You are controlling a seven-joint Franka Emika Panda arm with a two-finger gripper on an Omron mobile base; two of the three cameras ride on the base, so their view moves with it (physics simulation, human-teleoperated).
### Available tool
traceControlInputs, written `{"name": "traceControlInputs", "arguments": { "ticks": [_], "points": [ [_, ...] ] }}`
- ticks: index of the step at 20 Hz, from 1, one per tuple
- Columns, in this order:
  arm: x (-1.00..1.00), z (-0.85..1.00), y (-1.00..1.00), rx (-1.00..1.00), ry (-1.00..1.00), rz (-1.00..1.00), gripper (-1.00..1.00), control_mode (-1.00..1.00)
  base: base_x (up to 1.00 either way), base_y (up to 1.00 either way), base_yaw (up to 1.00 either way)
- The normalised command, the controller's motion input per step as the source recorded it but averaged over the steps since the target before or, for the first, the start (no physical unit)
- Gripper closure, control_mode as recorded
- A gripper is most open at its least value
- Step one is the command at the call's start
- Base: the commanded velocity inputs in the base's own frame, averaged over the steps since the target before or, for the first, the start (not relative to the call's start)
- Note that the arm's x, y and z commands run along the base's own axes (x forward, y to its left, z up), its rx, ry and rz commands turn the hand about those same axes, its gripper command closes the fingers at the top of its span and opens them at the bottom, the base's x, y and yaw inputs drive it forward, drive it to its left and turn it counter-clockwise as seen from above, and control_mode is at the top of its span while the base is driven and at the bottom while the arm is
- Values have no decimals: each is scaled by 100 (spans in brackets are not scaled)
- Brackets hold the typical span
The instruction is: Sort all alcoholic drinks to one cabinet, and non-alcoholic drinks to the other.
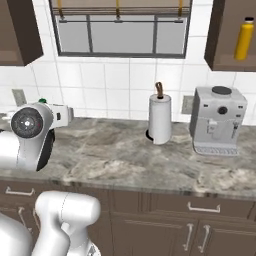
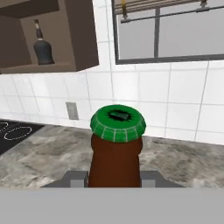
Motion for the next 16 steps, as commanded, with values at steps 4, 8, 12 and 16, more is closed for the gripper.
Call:
{"name": "traceControlInputs", "arguments": {
  "ticks": [4,8,12,16],
  "points": [
    [0,0,0,0,0,0,100,100,-7,67,0],
    [0,0,0,0,0,0,100,100,-5,65,0],
    [0,0,0,0,0,0,100,100,-3,65,0],
    [0,0,0,0,0,0,100,100,-1,64,0]
  ]
}}
